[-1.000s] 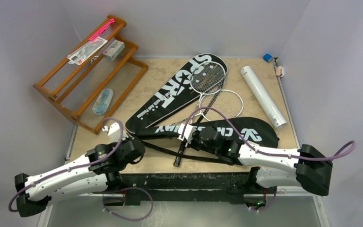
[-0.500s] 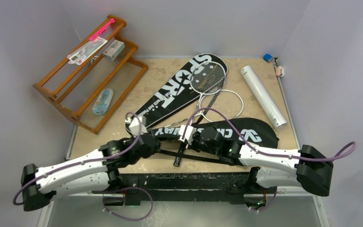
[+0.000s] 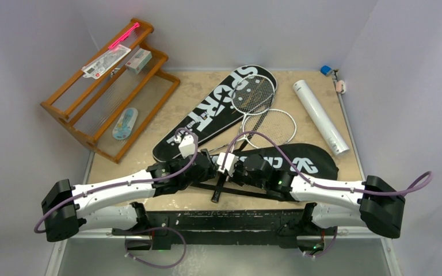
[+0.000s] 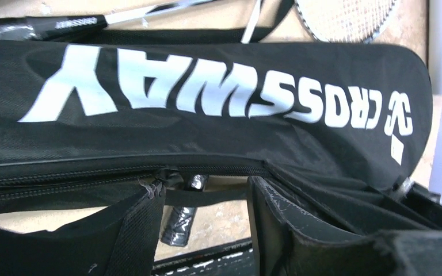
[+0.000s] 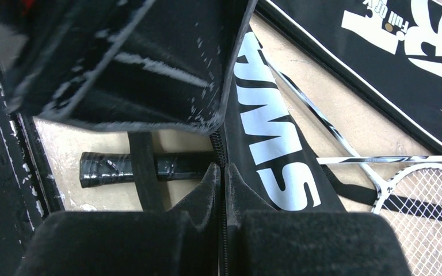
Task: Pack up the badminton gear
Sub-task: Zip the racket bag at the center of the board.
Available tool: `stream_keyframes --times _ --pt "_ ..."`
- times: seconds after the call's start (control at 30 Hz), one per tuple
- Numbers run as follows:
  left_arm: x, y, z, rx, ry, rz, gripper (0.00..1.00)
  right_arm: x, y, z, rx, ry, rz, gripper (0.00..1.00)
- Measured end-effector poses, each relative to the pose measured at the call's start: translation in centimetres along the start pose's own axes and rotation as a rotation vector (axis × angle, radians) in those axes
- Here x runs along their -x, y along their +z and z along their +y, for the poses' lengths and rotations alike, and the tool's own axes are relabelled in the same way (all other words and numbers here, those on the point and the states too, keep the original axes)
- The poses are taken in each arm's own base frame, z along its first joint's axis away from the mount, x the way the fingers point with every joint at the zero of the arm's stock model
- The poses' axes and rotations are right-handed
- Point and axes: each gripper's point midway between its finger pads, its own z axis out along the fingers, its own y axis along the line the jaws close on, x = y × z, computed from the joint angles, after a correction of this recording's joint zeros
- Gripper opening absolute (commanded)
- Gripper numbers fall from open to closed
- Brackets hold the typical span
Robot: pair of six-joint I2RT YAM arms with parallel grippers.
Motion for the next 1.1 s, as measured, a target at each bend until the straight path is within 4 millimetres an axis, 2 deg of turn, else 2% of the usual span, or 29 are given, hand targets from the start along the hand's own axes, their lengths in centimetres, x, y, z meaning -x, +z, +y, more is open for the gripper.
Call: stream_keyframes --times 0.17,0.33,0.63,0.73,1.03,1.1 --pt "1.0 0.9 1.4 0.066 -0.058 -0.013 0.49 0.4 -0.1 -0.1 0.0 0.001 -0.017 0.0" --pt "1.3 1.5 1.3 0.087 -0.1 -0.001 0.43 0.4 -0.2 -0.3 -0.006 0.003 -0.017 0.0" --pt "2.2 1.8 1.5 0.135 -0.127 -0.007 0.13 0.7 -0.1 -0.3 -0.003 0.002 -0.027 0.0" --pt "2.5 1.8 1.8 0.149 -0.138 -0.013 0.0 0.9 -0.1 -0.2 0.002 0.0 -0.038 0.0" --pt "4.0 0.5 2.8 0.163 -0.175 -0.04 0.0 2.2 -0.2 -0.1 0.01 -0.009 -0.098 0.0" --pt "4.9 -0.1 4.3 0.197 -0.173 -0.068 0.0 2.4 -0.3 -0.2 0.007 -0.011 -0.105 0.0"
